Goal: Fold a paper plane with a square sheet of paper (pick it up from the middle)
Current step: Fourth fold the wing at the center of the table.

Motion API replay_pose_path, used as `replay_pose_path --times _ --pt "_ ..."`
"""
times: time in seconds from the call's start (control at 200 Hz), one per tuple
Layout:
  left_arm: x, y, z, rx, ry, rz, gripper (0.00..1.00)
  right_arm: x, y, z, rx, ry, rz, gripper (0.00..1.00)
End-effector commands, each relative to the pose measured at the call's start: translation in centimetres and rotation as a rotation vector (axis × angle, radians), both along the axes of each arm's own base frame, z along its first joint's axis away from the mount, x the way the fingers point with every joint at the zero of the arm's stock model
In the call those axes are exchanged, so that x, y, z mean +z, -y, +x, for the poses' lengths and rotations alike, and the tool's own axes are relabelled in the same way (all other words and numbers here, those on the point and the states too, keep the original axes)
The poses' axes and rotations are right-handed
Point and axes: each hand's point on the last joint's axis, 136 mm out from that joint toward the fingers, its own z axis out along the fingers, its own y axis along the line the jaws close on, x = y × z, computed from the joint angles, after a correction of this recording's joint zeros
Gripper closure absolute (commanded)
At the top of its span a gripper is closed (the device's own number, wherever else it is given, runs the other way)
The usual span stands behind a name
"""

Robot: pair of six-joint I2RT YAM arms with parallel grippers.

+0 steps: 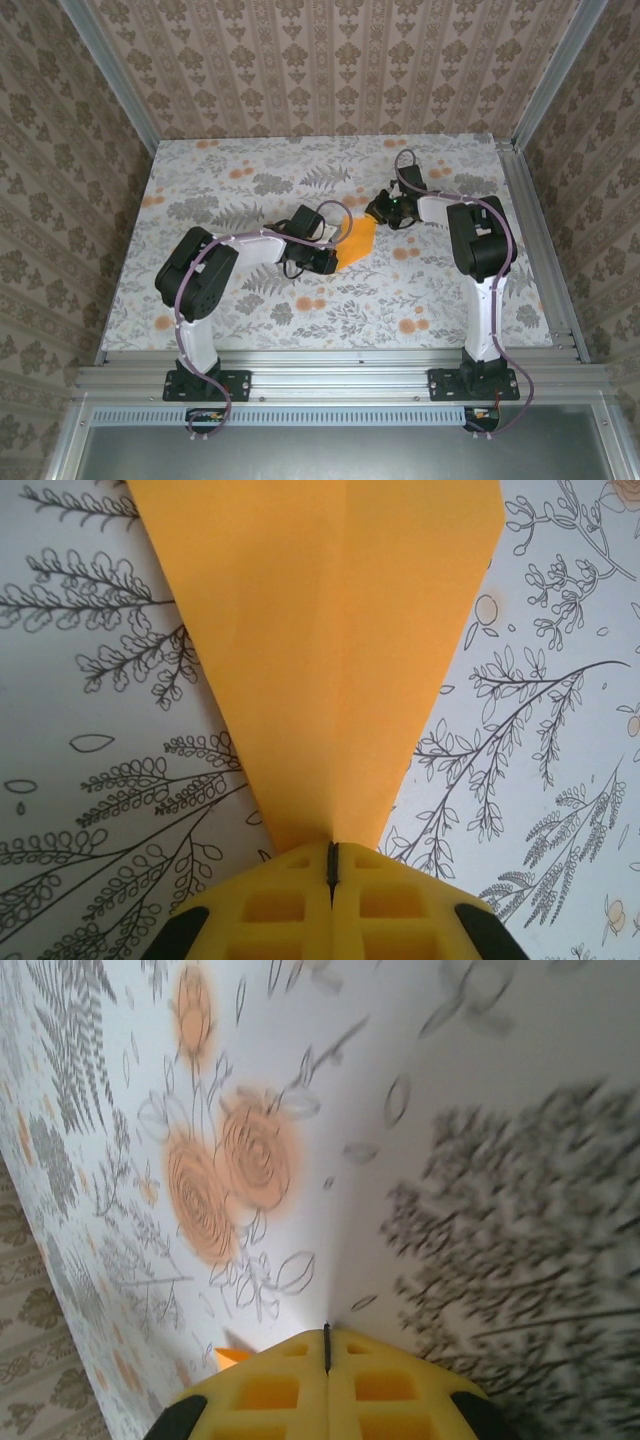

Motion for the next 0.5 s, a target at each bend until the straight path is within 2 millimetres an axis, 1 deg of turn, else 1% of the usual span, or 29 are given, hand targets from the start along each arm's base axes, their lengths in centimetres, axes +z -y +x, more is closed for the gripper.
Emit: replay_pose_path --times 0.0,0.09,0.175,0.215,0.23,0.255,0.315,0.34,0.37,0.385,0.425,0.495 --pt "-4.6 -4.7 -5.3 -0.018 -0.214 0.206 0.95 0.2 1.8 1.2 -0.026 0.035 -0.056 0.93" --pt "-4.5 -4.6 -5.2 -0.015 -0.214 0.198 0.95 1.5 1.6 1.5 -0.011 0.063 -0.048 0.93" --pt "-4.4 -4.2 -5.0 -0.016 -0.212 0.186 0.94 3.7 1.5 1.3 -0.004 0.105 -0.038 0.93" --pt "-4.3 -4.1 -4.9 -0.016 -0.212 0.183 0.94 5.0 1.4 0.8 0.001 0.127 -0.037 0.92" --pt "-4.3 -4.1 -4.9 -0.015 -0.211 0.181 0.94 5.1 1.4 0.7 0.002 0.129 -0.037 0.93" --pt "-4.3 -4.0 -4.8 -0.016 -0.21 0.179 0.94 6.1 1.4 0.3 0.006 0.146 -0.037 0.93" --pt "-4.3 -3.9 -4.8 -0.017 -0.21 0.173 0.94 7.4 0.7 -0.9 0.024 0.166 -0.029 0.93" --pt "-4.3 -3.8 -4.7 -0.017 -0.21 0.172 0.94 8.0 0.1 -1.5 0.04 0.171 -0.013 0.93" --pt "-4.3 -3.7 -4.7 -0.019 -0.213 0.168 0.94 8.1 -0.6 -2.3 0.051 0.167 0.008 0.93" --pt "-4.3 -3.7 -4.7 -0.02 -0.214 0.168 0.94 8.6 -1.1 -2.6 0.06 0.181 0.022 0.93" --pt "-4.3 -3.5 -4.6 -0.021 -0.215 0.164 0.94 8.8 -2.0 -3.7 0.073 0.177 0.048 0.93" --pt "-4.2 -3.3 -4.5 -0.021 -0.214 0.157 0.94 8.3 -3.7 -5.6 0.087 0.158 0.077 0.93"
